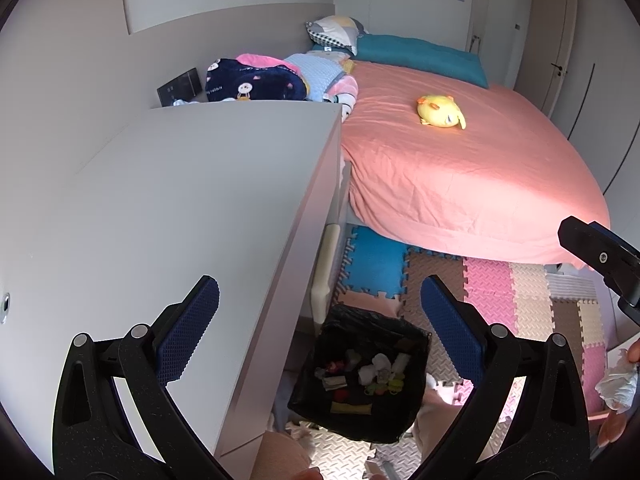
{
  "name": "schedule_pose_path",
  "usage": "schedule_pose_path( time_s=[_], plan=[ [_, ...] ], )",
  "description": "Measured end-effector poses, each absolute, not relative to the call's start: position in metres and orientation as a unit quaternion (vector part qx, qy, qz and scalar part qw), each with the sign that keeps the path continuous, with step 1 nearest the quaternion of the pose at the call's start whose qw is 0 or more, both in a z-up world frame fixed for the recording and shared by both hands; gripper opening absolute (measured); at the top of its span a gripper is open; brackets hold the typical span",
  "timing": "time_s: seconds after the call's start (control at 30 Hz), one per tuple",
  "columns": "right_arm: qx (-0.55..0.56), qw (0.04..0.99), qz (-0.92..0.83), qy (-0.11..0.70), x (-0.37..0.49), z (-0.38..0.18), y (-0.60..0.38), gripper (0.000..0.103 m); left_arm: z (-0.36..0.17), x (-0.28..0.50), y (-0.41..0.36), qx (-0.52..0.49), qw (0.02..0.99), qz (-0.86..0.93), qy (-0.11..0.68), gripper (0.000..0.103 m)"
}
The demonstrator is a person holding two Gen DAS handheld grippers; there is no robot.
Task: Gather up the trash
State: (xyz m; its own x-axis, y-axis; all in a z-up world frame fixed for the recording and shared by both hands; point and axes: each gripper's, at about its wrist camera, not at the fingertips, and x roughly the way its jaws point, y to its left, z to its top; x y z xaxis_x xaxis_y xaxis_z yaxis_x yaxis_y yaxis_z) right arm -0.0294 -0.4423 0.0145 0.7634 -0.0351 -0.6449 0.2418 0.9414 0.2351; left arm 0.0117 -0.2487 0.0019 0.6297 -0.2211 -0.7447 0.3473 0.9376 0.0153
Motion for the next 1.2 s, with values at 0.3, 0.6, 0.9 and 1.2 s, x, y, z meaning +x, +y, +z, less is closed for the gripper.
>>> schedule_pose_path(
  time_s=[0.3, 0.6, 0.9, 1.2],
  plan=[
    [0.154, 0.926, -0.075, 0.336, -0.0286, 0.0138, -0.4441, 0.07, 0.0006, 0.0114, -0.2505, 0.084, 0.901, -0.155, 0.397, 0.097],
    [0.154, 0.926, -0.075, 0.337, -0.0288, 0.0137, -0.4447, 0.07, -0.0004, 0.0116, -0.2512, 0.085, 0.9, -0.159, 0.397, 0.097],
    [0.152, 0.926, -0.076, 0.337, -0.0298, 0.0124, -0.4463, 0.07, -0.0024, 0.0106, -0.2497, 0.083, 0.899, -0.166, 0.396, 0.097],
    [0.152, 0.926, -0.076, 0.337, -0.0296, 0.012, -0.4466, 0.07, -0.0012, 0.0092, -0.2488, 0.078, 0.904, -0.166, 0.385, 0.097]
  ],
)
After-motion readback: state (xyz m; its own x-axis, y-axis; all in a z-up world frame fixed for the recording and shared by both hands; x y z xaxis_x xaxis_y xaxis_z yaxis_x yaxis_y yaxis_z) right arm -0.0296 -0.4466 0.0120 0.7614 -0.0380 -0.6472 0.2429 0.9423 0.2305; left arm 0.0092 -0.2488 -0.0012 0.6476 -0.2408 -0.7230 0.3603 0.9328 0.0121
